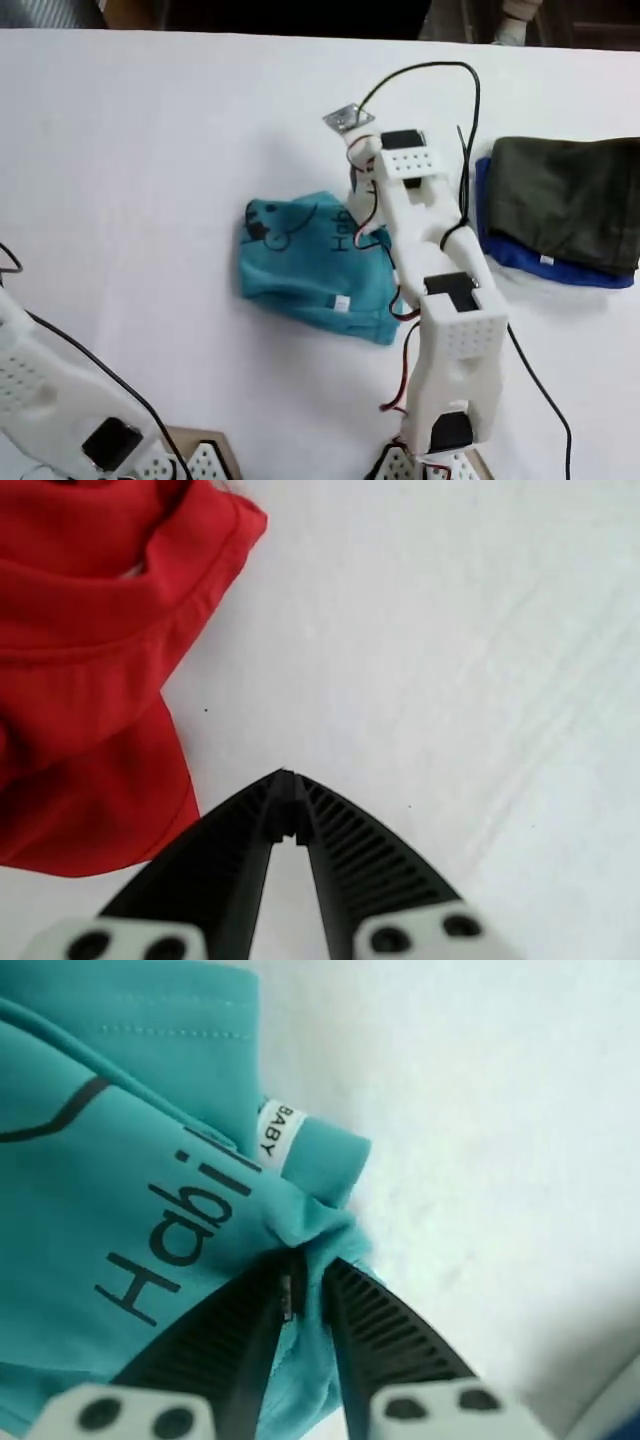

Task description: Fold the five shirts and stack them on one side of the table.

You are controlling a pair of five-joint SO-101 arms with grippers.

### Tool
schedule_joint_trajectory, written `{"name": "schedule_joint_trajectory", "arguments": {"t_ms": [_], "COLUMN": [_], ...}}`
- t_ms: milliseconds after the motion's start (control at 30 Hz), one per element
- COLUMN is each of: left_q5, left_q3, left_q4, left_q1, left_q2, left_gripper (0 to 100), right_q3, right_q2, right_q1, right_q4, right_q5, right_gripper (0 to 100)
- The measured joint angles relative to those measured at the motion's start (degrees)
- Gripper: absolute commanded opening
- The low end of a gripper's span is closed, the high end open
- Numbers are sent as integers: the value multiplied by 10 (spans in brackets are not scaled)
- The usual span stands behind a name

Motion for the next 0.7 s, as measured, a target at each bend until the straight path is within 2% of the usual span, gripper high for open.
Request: {"name": "schedule_joint_trajectory", "arguments": {"t_ms": [333, 633, 700], "left_q5": [0, 0, 0], "left_q3": [2, 2, 2], "left_q4": [-3, -3, -3], "left_q1": [15, 15, 15], "left_q2": [0, 0, 0], "left_gripper": [27, 27, 27], "right_q3": [-203, -236, -236], "right_q2": [7, 38, 57], "right_q1": [-1, -2, -2], "right_q4": [119, 96, 92], "right_q5": [0, 22, 22], "right_gripper": [20, 22, 54]}}
